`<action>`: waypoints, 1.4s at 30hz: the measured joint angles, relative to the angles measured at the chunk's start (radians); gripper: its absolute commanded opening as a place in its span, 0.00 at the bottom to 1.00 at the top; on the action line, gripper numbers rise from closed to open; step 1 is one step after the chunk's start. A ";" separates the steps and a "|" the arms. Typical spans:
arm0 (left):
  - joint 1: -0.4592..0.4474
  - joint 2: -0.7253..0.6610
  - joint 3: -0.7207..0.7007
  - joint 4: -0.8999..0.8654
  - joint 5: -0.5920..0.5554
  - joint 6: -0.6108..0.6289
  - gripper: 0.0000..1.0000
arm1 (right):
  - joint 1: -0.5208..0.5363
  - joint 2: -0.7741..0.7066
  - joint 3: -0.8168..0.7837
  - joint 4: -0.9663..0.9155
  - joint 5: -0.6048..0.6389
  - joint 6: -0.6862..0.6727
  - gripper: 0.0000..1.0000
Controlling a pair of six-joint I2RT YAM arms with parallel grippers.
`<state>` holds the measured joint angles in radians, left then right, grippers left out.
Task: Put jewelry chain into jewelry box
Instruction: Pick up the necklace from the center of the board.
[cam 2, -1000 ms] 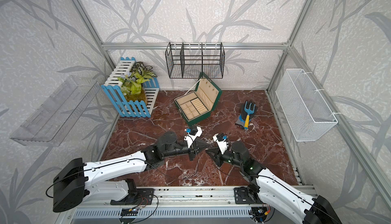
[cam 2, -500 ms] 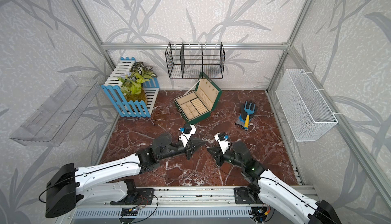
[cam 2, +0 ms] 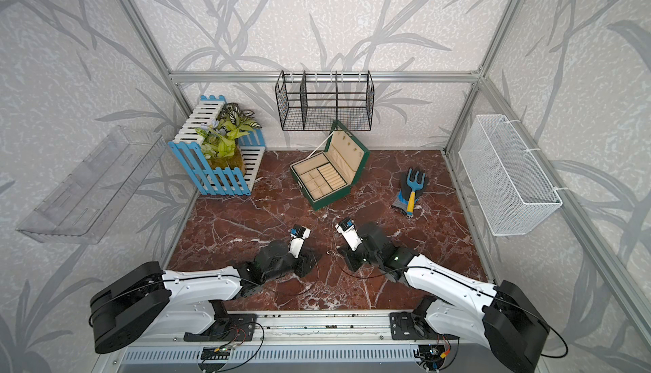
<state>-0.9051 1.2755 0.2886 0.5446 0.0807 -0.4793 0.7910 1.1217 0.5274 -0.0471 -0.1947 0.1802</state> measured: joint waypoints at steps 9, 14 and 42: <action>0.009 -0.138 -0.082 0.103 0.065 0.122 0.60 | 0.013 0.012 0.097 -0.103 0.015 -0.048 0.00; 0.018 -0.203 -0.053 0.121 0.165 0.227 0.68 | 0.014 -0.067 0.149 -0.171 0.010 -0.054 0.00; 0.064 -0.049 0.169 0.227 0.581 0.299 0.59 | 0.000 -0.176 0.380 -0.325 -0.200 0.012 0.00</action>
<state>-0.8413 1.2266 0.4576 0.7719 0.6621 -0.1806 0.7910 0.9459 0.9077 -0.3725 -0.3950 0.1921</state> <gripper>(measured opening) 0.634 0.077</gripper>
